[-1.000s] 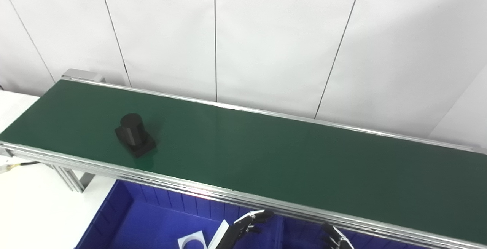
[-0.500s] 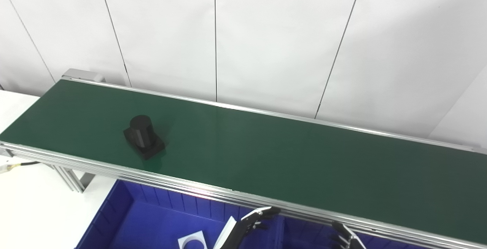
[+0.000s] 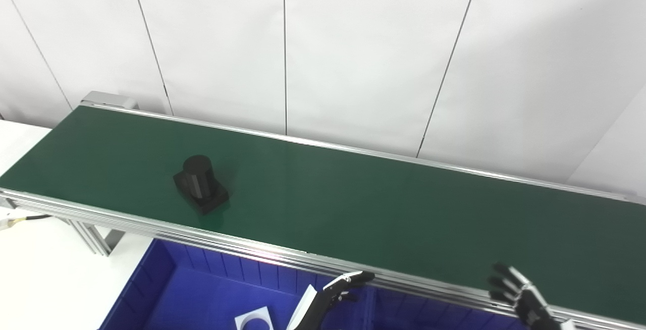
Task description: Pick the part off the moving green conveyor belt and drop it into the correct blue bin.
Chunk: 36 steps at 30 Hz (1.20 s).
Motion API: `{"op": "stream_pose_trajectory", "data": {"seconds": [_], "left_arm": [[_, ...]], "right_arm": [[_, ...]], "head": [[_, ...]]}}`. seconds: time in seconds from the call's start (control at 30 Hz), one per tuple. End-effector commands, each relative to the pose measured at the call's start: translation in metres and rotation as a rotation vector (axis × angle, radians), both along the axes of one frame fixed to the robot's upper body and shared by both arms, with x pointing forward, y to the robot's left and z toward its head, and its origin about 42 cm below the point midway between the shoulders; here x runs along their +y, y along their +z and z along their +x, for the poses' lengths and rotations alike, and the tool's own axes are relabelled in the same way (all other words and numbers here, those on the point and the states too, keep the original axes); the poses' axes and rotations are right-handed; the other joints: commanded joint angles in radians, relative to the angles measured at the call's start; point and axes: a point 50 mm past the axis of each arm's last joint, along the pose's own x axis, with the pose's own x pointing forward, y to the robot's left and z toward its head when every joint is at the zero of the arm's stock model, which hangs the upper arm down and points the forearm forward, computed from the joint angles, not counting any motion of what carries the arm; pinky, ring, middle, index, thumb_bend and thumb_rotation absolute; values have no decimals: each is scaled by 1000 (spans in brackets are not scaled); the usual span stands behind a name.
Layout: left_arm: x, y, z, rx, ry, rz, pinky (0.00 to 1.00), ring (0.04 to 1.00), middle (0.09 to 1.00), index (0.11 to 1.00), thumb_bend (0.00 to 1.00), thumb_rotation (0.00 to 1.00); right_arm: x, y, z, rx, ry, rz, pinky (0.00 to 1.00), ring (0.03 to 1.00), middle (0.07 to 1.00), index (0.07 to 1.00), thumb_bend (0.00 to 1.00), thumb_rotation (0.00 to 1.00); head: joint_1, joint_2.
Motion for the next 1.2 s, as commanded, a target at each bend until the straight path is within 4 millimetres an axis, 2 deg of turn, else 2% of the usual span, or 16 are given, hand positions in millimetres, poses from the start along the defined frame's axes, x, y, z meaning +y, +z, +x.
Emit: {"op": "stream_pose_trajectory", "data": {"seconds": [0.0, 0.13, 0.3, 0.33, 0.5, 0.67, 0.73, 0.87, 1.07, 1.17], "left_arm": [[-6, 11, 9, -69, -10, -30, 748, 835, 842, 788, 999, 594], [-5, 12, 9, -70, -10, -31, 747, 833, 841, 790, 996, 596], [-6, 12, 11, -69, -14, -32, 744, 833, 840, 789, 999, 600], [-7, 12, 11, -70, -14, -31, 753, 837, 842, 791, 997, 598], [-9, 11, 14, -66, -15, -34, 760, 839, 841, 793, 1000, 605], [-10, 12, 15, -70, -21, -29, 762, 839, 842, 797, 1000, 609], [-11, 11, 16, -66, -20, -30, 763, 840, 842, 798, 1000, 606], [-12, 10, 18, -63, -20, -30, 770, 839, 839, 796, 1000, 614], [-15, 10, 19, -64, -24, -29, 768, 840, 841, 799, 1000, 617], [-17, 10, 19, -61, -25, -32, 767, 842, 844, 799, 1000, 615]], "right_arm": [[-3, 23, 4, -120, 0, 30, 689, 772, 877, 834, 968, 897], [-6, 34, 10, -159, -6, 67, 620, 684, 835, 818, 984, 886], [-14, 32, 25, -156, -16, 75, 594, 662, 833, 824, 963, 874], [-16, 31, 28, -153, -18, 71, 614, 680, 806, 838, 946, 878], [-37, 20, 57, -107, -42, 61, 692, 770, 853, 892, 905, 881], [-53, 27, 73, -121, -58, 55, 745, 796, 859, 900, 875, 864], [-56, 31, 78, -133, -58, 53, 744, 795, 858, 900, 865, 848], [-60, 37, 88, -151, -37, 84, 746, 809, 886, 925, 863, 744], [-61, 47, 106, -166, 17, 68, 758, 839, 917, 990, 891, 683], [-60, 49, 114, -166, 19, 47, 744, 827, 902, 972, 843, 667]], "head": [[-1, 1], [-4, 2], [-3, 4], [-3, 4], [-3, 3], [-2, 0], [-3, -2], [-4, -4], [4, -7], [7, -10]]}}
